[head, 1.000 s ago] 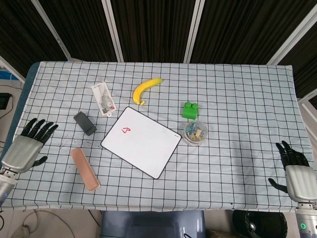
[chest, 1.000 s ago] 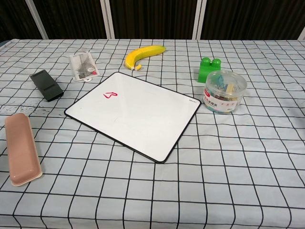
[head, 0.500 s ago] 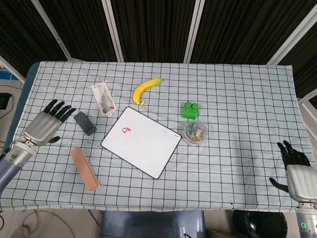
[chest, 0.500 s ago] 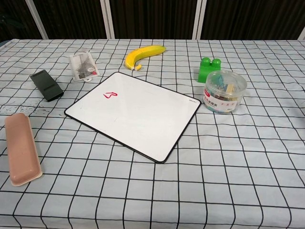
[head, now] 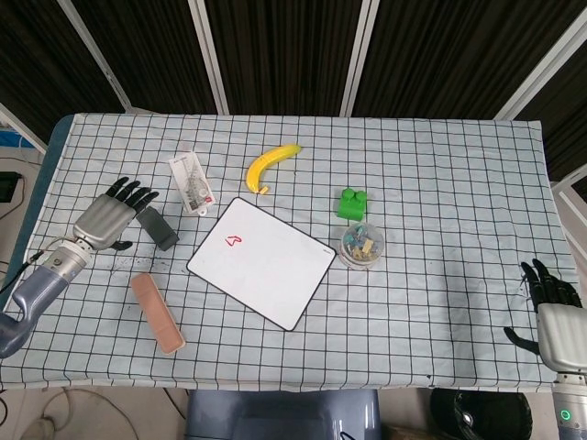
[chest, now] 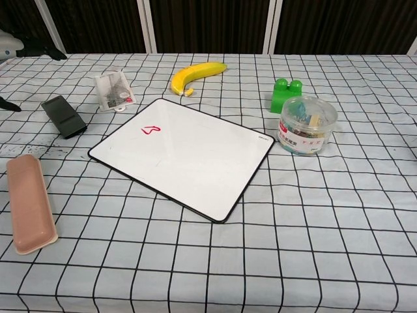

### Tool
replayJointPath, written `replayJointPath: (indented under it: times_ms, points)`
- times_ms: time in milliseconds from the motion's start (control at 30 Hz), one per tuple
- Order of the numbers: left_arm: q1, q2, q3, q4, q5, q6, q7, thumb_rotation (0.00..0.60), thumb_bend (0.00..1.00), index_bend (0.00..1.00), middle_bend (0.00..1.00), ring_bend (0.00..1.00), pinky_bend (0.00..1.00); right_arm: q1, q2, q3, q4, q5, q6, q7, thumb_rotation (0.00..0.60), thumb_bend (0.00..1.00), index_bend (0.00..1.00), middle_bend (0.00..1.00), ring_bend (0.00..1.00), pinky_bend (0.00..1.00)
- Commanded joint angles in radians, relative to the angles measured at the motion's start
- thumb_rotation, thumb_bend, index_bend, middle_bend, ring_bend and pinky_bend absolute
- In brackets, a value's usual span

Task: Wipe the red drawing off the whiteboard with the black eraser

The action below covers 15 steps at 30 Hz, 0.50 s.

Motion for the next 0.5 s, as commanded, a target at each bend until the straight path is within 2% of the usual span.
replayJointPath:
  times_ms: [33,167,500]
  points:
    - [-0.023,-0.049,0.031,0.066,0.019,-0.006,-0.064,0.6,0.1,0.05,0.1,0.0,0.01,0.0,0.0,0.001,0.001,0.004,-0.002,-0.002,0.6,0.03,0.0,0.08,0.17,0.18]
    - [-0.037,-0.129,0.054,0.177,0.027,-0.009,-0.138,0.6,0.1,0.06,0.14,0.02,0.07,0.0,-0.001,0.002,0.001,0.01,-0.004,-0.007,0.6,0.03,0.0,0.08,0.17,0.18]
    - [-0.066,-0.237,0.105,0.359,0.058,0.019,-0.222,0.6,0.12,0.12,0.19,0.03,0.07,-0.001,0.001,0.006,-0.004,0.025,-0.009,-0.007,0.6,0.03,0.0,0.08,0.17,0.18]
